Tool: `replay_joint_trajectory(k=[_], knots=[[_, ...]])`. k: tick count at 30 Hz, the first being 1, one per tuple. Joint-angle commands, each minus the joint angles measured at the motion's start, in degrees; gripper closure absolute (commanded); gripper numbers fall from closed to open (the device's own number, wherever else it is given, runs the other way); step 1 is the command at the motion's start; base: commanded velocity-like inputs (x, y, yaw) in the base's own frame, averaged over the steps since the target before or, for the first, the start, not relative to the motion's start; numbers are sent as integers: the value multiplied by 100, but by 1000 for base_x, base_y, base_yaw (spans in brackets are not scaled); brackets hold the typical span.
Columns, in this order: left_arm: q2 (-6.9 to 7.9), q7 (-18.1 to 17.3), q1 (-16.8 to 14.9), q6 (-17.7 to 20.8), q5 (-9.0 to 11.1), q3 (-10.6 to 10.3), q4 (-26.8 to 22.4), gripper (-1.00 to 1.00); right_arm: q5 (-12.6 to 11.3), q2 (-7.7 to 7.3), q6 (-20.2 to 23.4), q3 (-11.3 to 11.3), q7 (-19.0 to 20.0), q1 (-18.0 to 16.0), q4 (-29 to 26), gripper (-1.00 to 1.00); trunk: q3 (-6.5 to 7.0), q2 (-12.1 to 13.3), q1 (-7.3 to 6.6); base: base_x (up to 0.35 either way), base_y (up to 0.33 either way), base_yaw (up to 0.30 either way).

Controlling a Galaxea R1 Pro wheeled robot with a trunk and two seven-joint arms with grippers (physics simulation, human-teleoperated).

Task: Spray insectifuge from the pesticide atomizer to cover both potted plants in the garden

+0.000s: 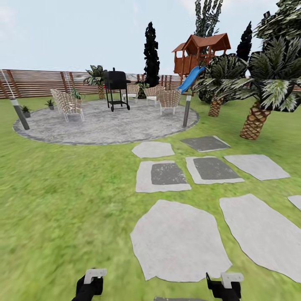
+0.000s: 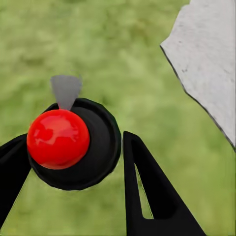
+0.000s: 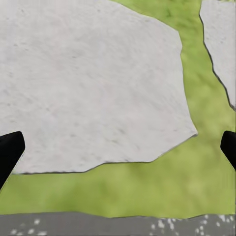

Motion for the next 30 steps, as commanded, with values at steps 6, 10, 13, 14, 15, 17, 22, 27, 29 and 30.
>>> replay_joint_trajectory(k=[6, 10, 13, 14, 15, 17, 22, 27, 29, 30], knots=[[0, 3, -4, -19, 6, 3, 0, 100, 13, 0, -17, 2, -18, -2, 4, -100, -5, -2, 2, 338, 0, 0], [0, 3, -5, -19, 5, 3, 6, 100, 13, 0, -16, 2, -18, -3, 4, -100, -5, -2, 2, 338, 0, 53], [0, 3, -4, -19, 5, 3, 7, 100, 13, 0, -17, 2, -18, -3, 4, -100, -5, -2, 2, 338, 0, 150], [0, 3, -5, -19, 5, 3, 7, 100, 13, 0, -17, 2, -18, -3, 4, -100, -5, -2, 2, 338, 0, 187], [0, 3, -6, -19, 5, 3, 7, 100, 13, 0, -16, 2, -18, -3, 4, -100, -5, -2, 2, 338, 0, 202], [0, 3, -5, -19, 5, 3, 7, 100, 13, 0, -16, 2, -18, -3, 4, -100, -5, -2, 2, 338, 0, 217], [0, 3, -6, -19, 5, 3, 7, 100, 13, 0, -17, 2, -18, -3, 4, -100, -5, -2, 2, 338, 0, 239], [0, 3, -5, -19, 5, 3, 7, 100, 13, 0, -16, 2, -18, -3, 4, -100, -5, -2, 2, 338, 0, 246], [0, 3, -5, -19, 5, 3, 7, 100, 13, 0, -16, 2, -18, -2, 4, -100, -5, -2, 2, 338, 0, 246], [0, 3, -3, -19, 5, 3, 6, 100, 13, 0, -16, 2, -18, -3, 4, -100, -5, -2, 2, 338, 0, 76]])
